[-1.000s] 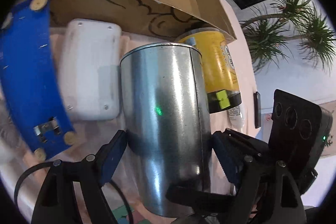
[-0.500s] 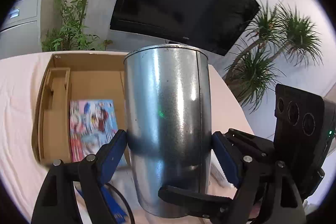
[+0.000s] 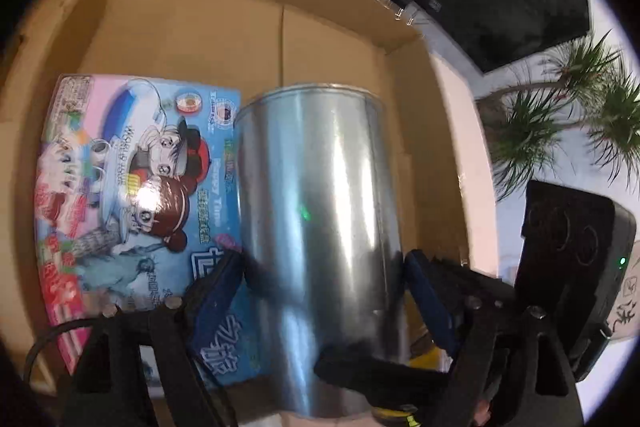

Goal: Organize rigid objects
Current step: 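Carry the silver canister into the box beside the board game and release, then grasp the yellow-labelled jar with the right tool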

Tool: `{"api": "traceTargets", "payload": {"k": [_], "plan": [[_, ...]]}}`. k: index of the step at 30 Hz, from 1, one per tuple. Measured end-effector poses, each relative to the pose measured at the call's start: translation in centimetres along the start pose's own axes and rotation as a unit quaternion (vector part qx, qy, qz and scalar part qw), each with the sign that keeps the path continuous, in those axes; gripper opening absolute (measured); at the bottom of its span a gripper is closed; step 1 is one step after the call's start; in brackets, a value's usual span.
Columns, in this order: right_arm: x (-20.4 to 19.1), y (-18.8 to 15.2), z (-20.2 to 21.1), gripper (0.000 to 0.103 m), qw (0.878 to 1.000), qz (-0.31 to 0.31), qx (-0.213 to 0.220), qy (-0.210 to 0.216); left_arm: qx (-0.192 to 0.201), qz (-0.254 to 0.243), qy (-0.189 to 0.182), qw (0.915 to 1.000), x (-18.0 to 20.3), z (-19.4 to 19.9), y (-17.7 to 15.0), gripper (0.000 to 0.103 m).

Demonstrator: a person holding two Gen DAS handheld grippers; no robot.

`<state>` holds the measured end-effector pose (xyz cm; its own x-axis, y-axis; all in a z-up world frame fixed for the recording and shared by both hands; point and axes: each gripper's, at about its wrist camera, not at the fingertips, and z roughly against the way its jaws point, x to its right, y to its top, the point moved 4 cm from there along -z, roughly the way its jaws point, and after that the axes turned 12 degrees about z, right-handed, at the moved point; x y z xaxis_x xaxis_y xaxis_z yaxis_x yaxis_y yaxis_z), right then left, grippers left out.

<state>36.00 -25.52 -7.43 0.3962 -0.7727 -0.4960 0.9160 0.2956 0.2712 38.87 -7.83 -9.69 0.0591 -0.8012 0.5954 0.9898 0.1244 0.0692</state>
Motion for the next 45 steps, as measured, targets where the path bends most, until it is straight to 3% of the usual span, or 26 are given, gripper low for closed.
{"api": "traceTargets", "payload": {"k": [2,10,12,15,18,19,20,21,22,24,25,26,27,28,29,30,32,33,34,35,36,37,39,42,45], "plan": [[0.4,0.0,-0.9,0.083,1.000,0.008,-0.005,-0.024,0.013,-0.017,0.020,0.9996,0.5,0.0,-0.2,0.081],[0.9,-1.2,-0.7,0.084,0.999,-0.028,-0.003,-0.017,0.027,-0.038,0.049,0.9977,1.9,0.5,-0.9,0.078],[0.6,-1.3,-0.9,0.086,0.999,-0.040,-0.003,-0.019,0.052,-0.051,0.047,0.9962,2.9,2.4,-1.7,0.078],[-0.5,-2.0,0.5,0.101,0.999,-0.048,0.022,0.002,0.140,-0.080,0.048,0.9858,3.7,8.2,-3.5,0.078],[-2.4,-3.7,4.8,0.103,0.996,-0.024,0.082,-0.028,0.245,-0.113,0.080,0.9595,3.7,14.7,-7.3,0.080],[-3.5,-4.9,6.9,0.103,0.991,-0.010,0.116,-0.061,0.286,-0.130,0.112,0.9428,3.6,16.8,-9.1,0.082],[-4.2,-6.0,8.4,0.103,0.987,0.000,0.137,-0.085,0.332,-0.146,0.158,0.9185,3.5,18.8,-11.0,0.084],[-5.0,-7.2,9.4,0.103,0.982,0.010,0.153,-0.107,0.362,-0.155,0.186,0.9003,3.2,19.9,-12.2,0.090],[-5.9,-8.5,10.2,0.103,0.978,0.021,0.165,-0.129,0.404,-0.169,0.223,0.8711,3.1,21.2,-14.3,0.099],[-7.3,-11.7,10.9,0.099,0.971,0.055,0.172,-0.158,0.457,-0.181,0.267,0.8290,2.6,22.5,-17.1,0.103],[-8.0,-13.6,11.0,0.078,0.970,0.070,0.175,-0.156,0.468,-0.180,0.278,0.8196,1.9,22.6,-18.6,0.098],[-8.2,-14.7,11.1,0.059,0.969,0.069,0.174,-0.162,0.462,-0.177,0.276,0.8241,1.4,22.2,-19.6,0.082],[-8.2,-15.8,11.0,0.027,0.969,0.059,0.166,-0.175,0.450,-0.173,0.265,0.8351,1.0,21.6,-20.2,0.031],[-8.0,-17.0,11.0,0.022,0.969,0.049,0.159,-0.181,0.424,-0.160,0.243,0.8577,0.3,20.7,-20.8,0.006],[-8.1,-18.1,11.3,0.022,0.970,0.044,0.160,-0.177,0.407,-0.142,0.223,0.8742,-0.2,20.0,-21.1,0.005],[-8.3,-19.0,11.4,0.023,0.971,0.045,0.162,-0.172,0.404,-0.118,0.203,0.8841,-0.9,19.6,-21.6,0.005],[-8.8,-20.3,11.5,0.065,0.967,0.050,0.161,-0.193,0.396,-0.092,0.179,0.8959,-1.8,18.4,-22.1,0.010],[-9.1,-21.0,11.7,0.103,0.961,0.056,0.169,-0.210,0.382,-0.091,0.178,0.9021,-1.9,17.7,-22.2,0.035],[-9.4,-21.5,12.0,0.103,0.955,0.066,0.182,-0.226,0.367,-0.086,0.185,0.9074,-1.8,17.0,-22.4,0.077],[-9.7,-21.9,12.0,0.103,0.950,0.078,0.184,-0.241,0.363,-0.076,0.193,0.9083,-1.5,16.5,-22.4,0.092],[-9.7,-22.3,12.2,0.103,0.948,0.089,0.181,-0.245,0.366,-0.065,0.198,0.9072,-1.7,16.1,-22.5,0.100],[-9.7,-22.4,12.1,0.103,0.950,0.097,0.175,-0.238,0.367,-0.062,0.193,0.9079,-1.7,15.8,-22.7,0.100],[-8.9,-22.2,12.7,0.103,0.955,0.091,0.174,-0.222,0.337,-0.069,0.182,0.9212,-1.7,14.6,-22.6,0.100],[-5.9,-20.6,13.9,0.102,0.965,0.033,0.174,-0.192,0.309,-0.066,0.170,0.9333,-1.7,13.7,-22.8,0.100],[-2.5,-18.7,12.7,0.089,0.982,-0.026,0.143,-0.118,0.292,-0.059,0.156,0.9416,-1.7,12.9,-23.3,0.100]]}}
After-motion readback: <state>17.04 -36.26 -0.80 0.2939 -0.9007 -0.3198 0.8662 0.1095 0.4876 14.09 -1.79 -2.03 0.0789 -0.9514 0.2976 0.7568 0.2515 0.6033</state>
